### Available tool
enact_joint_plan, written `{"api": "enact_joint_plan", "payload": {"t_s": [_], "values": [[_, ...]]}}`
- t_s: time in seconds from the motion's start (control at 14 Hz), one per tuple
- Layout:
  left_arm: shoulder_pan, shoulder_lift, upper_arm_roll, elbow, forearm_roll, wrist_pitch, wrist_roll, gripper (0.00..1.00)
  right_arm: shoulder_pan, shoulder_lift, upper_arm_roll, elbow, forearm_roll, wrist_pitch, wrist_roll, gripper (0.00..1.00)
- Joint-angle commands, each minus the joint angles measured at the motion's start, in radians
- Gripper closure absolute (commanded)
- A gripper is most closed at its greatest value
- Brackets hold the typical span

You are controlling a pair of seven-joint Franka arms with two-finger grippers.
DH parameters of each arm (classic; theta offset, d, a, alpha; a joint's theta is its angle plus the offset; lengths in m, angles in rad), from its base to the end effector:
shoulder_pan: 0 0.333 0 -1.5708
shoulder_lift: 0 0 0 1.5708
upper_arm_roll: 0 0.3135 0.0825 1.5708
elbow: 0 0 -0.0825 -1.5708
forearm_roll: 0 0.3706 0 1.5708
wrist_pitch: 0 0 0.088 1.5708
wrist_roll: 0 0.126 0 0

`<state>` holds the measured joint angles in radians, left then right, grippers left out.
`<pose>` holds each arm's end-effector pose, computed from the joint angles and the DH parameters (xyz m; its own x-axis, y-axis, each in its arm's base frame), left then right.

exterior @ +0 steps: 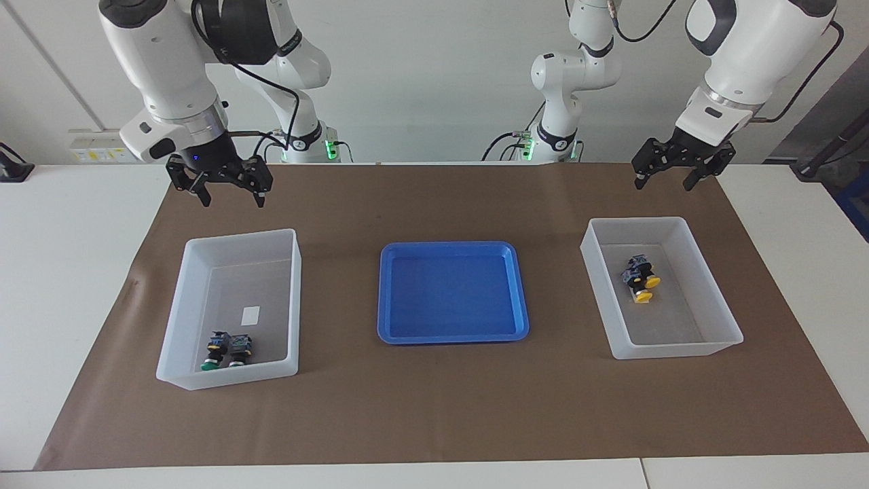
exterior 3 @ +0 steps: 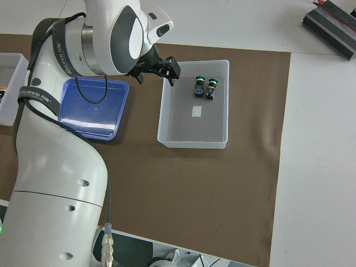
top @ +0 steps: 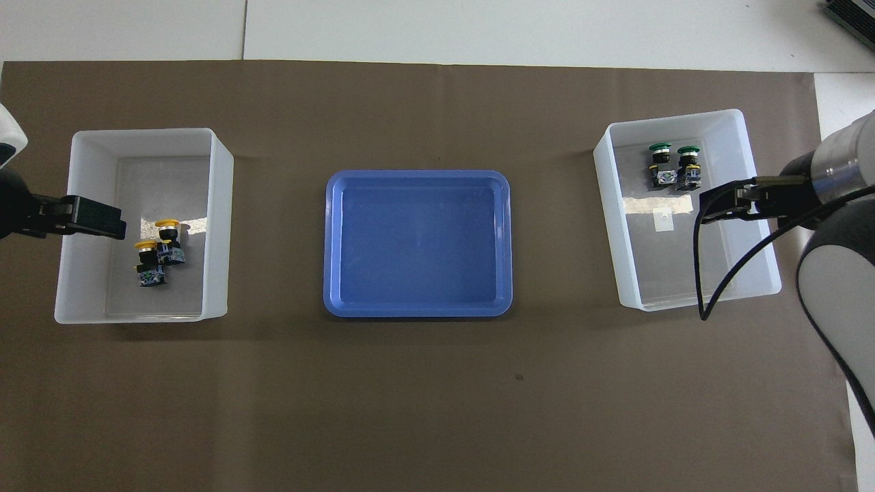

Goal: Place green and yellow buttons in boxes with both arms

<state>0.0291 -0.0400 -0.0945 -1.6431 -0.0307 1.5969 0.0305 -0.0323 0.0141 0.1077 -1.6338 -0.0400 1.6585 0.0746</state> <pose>0.5288 -0.0394 0.5934 0.9955 -0.0948 -0.0056 -0.0947 -0.9951 0.0271 0.5509 0.0365 0.5741 0.9999 0.0043 0.0134 0.0038 -0.9993 0.0375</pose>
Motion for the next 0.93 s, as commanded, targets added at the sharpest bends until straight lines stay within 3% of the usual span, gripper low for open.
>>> {"api": "enact_joint_plan", "payload": {"t_s": [0.0,0.86], "values": [[0.0,-0.004,-0.002,-0.006,-0.001,0.003,0.002,0.0,-0.011,-0.014,0.007,-0.021,0.006,0.027,-0.019,0.0],[0.008,-0.006,-0.004,-0.006,0.003,-0.012,-0.017,0.0,0.009,-0.02,0.001,-0.018,0.015,0.052,0.051,0.0]]}}
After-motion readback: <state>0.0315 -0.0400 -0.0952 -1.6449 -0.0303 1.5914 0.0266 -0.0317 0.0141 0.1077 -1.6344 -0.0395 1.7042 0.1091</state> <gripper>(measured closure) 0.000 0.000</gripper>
